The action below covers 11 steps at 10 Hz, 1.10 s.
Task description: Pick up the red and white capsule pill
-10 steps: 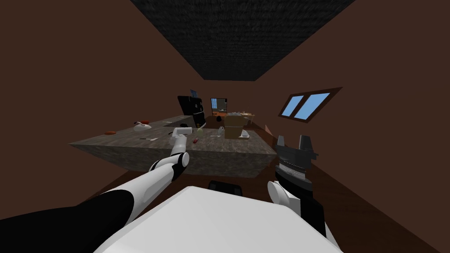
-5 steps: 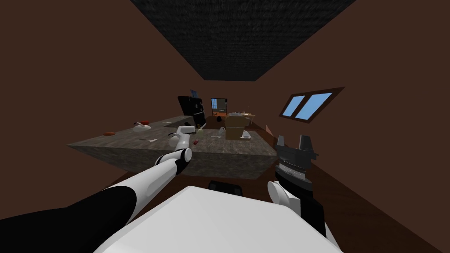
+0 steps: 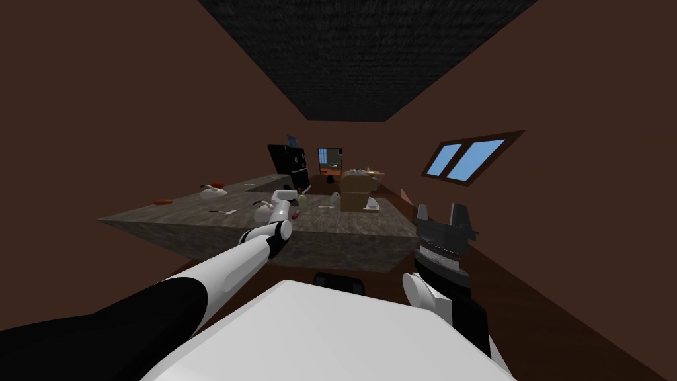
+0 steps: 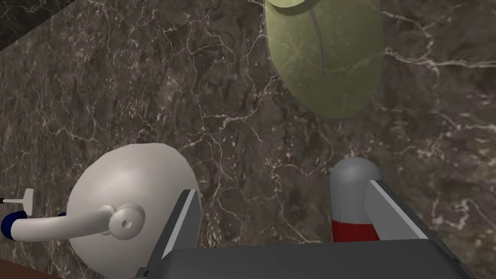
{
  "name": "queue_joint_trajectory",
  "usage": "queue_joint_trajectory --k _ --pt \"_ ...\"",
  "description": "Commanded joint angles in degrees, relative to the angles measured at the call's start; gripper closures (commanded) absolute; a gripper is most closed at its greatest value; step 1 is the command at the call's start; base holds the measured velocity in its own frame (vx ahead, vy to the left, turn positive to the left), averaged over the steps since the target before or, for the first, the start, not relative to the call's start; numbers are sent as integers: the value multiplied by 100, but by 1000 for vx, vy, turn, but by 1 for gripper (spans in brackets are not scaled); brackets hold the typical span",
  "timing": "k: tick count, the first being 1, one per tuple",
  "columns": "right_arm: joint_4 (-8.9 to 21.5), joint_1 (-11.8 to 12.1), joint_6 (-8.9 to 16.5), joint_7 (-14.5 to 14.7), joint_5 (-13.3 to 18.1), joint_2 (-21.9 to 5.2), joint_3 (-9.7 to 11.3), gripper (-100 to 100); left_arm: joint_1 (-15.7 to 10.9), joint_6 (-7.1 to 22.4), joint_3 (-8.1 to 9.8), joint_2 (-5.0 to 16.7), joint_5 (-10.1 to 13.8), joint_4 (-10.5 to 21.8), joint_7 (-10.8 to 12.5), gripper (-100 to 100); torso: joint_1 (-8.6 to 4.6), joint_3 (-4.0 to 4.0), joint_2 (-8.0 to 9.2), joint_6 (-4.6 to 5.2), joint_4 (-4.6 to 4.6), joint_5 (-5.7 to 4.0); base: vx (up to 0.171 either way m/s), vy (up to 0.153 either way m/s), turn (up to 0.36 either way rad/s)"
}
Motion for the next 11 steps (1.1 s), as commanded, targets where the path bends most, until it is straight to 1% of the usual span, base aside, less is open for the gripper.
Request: queue_joint_trajectory --k 1,2,3,4,5,6,7,8,9,10,11 --pt "0 0 0 0 0 0 0 0 -134 150 -7 22 -47 286 79 -100 0 0 0 0 0 0 42 38 6" --pt "0 0 0 0 0 0 0 0 -134 150 -7 22 -47 376 79 -100 3 -1 -1 0 -1 1 15 23 -3" --pt "0 0 0 0 0 0 0 0 -299 425 -28 -23 -137 539 195 -100 -1 2 6 0 0 1 28 44 28" --pt "0 0 0 0 0 0 0 0 -299 437 -28 -23 -137 669 195 -100 3 2 4 0 1 1 34 41 4" --pt "0 0 0 0 0 0 0 0 -299 437 -28 -23 -137 701 195 -100 4 1 3 -1 -1 2 16 17 -2" --pt "0 0 0 0 0 0 0 0 -447 704 -56 -73 -222 909 298 -100 -3 3 7 0 1 0 32 36 28" --pt "0 0 0 0 0 0 0 0 -447 704 -56 -73 -222 1009 298 -100 1 1 3 0 0 1 36 45 10" --pt "0 0 0 0 0 0 0 0 -579 906 -89 -126 -302 1277 387 -100 4 0 2 -1 0 2 52 63 27" --pt "0 0 0 0 0 0 0 0 -579 948 -89 -126 -302 1297 387 -100 10 -2 -3 -1 -1 3 44 50 11" --pt "0 0 0 0 0 0 0 0 -695 1170 -126 -181 -377 1562 465 -100 7 -2 -2 -1 -2 3 52 53 35" --pt "0 0 0 0 0 0 0 0 -695 1170 -126 -181 -377 1562 465 -100 9 -3 -4 -1 -2 3 42 44 13"
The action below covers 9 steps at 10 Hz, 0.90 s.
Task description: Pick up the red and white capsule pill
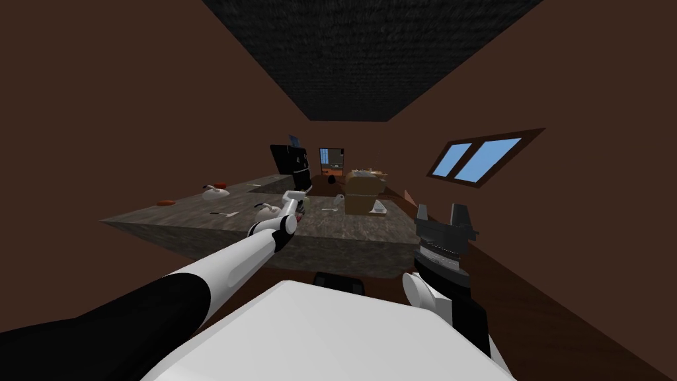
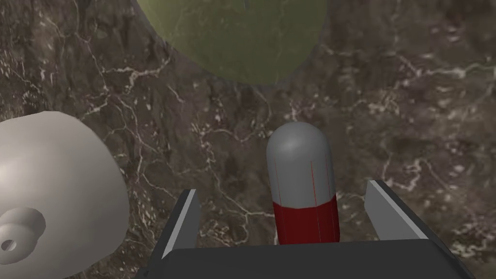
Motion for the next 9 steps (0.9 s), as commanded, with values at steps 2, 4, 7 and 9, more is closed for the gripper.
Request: queue_joint_trajectory --k 2,4,7,9 --pt "0 0 0 0 0 0 0 0 -177 154 -52 -32 -91 405 123 -100 -7 5 8 0 2 -2 21 30 15" --pt "0 0 0 0 0 0 0 0 -260 325 -89 -83 -152 657 177 -100 6 -3 -7 0 0 0 63 67 31" --pt "0 -1 0 0 0 0 0 0 -326 470 -123 -131 -204 840 221 -100 -12 10 17 0 4 -3 3 20 7" --pt "0 0 0 0 0 0 0 0 -378 586 -154 -172 -247 991 255 -100 -5 7 11 0 3 -2 28 40 23"
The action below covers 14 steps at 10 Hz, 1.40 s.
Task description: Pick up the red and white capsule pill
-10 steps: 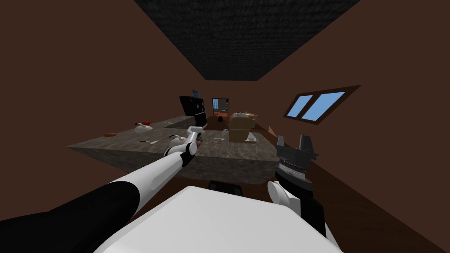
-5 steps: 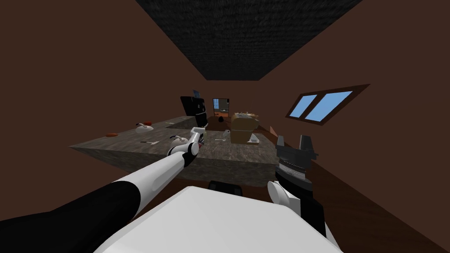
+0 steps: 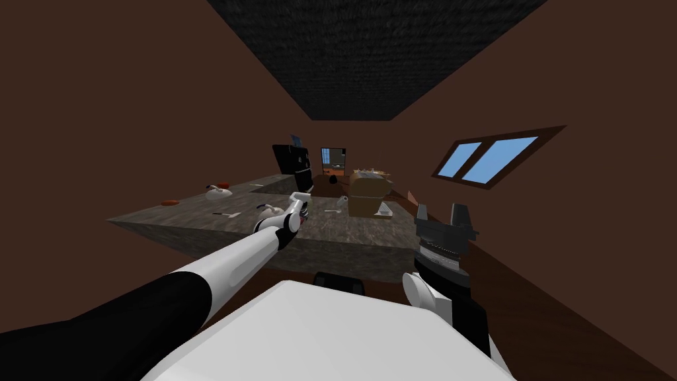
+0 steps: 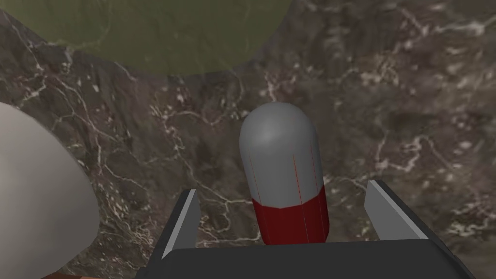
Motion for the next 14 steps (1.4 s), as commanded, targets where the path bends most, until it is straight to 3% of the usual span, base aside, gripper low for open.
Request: queue_joint_trajectory --k 1,4,5,6,7,9,10,11,14 --pt "0 0 0 0 0 0 0 0 -76 8 -11 31 -17 216 32 -100 0 0 0 0 0 0 32 36 7" --pt "0 0 0 0 0 0 0 0 -138 154 -52 -29 -70 410 72 -100 -7 1 3 0 0 -1 16 18 9" --pt "0 0 0 0 0 0 0 0 -122 142 -43 -18 -59 340 52 -100 -13 5 9 1 2 -3 0 0 0" --pt "0 0 0 0 0 0 1 0 -126 151 -45 -20 -61 351 56 0 -15 6 11 0 2 -3 0 0 0" --pt "0 0 0 0 0 0 1 0 7 -12 -60 -28 -20 382 26 -100 -16 7 11 0 3 -4 12 -16 47" --pt "0 0 0 0 0 1 1 0 139 -174 -75 -36 20 414 -3 -100 -21 4 7 -1 1 -4 15 -21 59" --pt "0 0 0 0 0 1 1 0 56 -142 -68 -4 6 492 21 -100 -21 3 6 -1 1 -5 4 -8 18" --pt "0 -1 0 0 0 1 1 0 58 -173 -68 2 9 511 20 100 -18 4 7 2 1 -4 0 0 0" --pt "0 -1 0 0 0 0 1 0 57 -169 -65 4 10 507 29 100 -12 2 6 6 -1 -2 0 0 4"
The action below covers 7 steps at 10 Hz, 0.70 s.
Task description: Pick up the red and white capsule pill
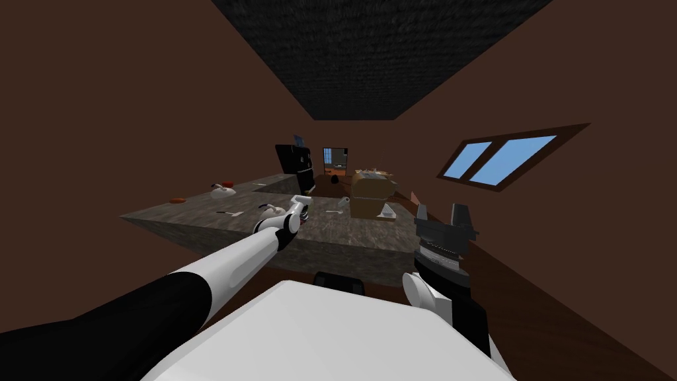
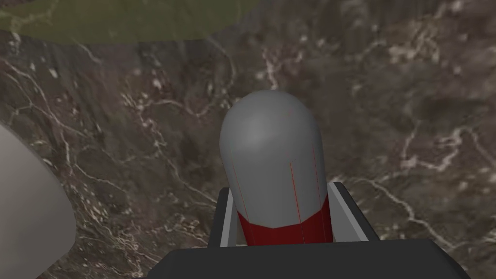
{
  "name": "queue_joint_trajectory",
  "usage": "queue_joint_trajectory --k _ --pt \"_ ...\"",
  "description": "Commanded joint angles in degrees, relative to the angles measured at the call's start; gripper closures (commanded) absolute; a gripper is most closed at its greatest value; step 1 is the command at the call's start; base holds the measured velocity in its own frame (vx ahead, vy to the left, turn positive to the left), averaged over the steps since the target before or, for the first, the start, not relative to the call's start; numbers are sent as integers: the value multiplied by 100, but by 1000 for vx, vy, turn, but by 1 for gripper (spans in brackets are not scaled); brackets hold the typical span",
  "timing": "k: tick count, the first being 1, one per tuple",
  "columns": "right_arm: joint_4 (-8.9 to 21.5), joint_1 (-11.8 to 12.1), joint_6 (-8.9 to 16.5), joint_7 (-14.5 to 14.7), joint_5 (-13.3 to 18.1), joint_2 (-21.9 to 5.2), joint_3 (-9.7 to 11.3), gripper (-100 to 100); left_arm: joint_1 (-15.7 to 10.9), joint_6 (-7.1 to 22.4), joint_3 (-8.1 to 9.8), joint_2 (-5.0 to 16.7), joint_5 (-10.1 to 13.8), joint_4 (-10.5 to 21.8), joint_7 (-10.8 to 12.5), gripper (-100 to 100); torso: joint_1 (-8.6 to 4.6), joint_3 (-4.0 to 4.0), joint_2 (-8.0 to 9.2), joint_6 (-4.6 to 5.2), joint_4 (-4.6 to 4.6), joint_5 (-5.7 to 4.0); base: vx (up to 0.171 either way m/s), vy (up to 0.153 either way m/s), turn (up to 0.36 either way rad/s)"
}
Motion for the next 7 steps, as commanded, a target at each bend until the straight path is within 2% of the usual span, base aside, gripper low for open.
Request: queue_joint_trajectory --k 1,2,3,5,6,7 --pt "0 0 0 0 0 0 0 0 0 0 0 0 0 0 0 100 0 0 0 0 0 0 0 0 0" --pt "0 0 0 0 0 0 0 0 0 0 -1 -1 0 0 -1 0 0 0 0 -1 0 0 0 0 0" --pt "0 0 0 0 0 0 0 0 -77 189 9 -30 -38 -132 5 100 0 0 0 -1 1 0 -10 16 -62" --pt "0 0 0 0 0 0 0 0 -183 319 21 -23 -70 -157 29 100 1 6 7 5 5 -2 -16 23 -65" --pt "0 0 0 0 0 0 0 0 -177 221 17 -4 -59 -64 38 100 1 6 8 2 4 -2 -5 7 -15" --pt "0 0 0 0 0 0 0 0 -182 235 17 -6 -60 -72 37 0 0 4 6 -1 3 -1 0 0 0"
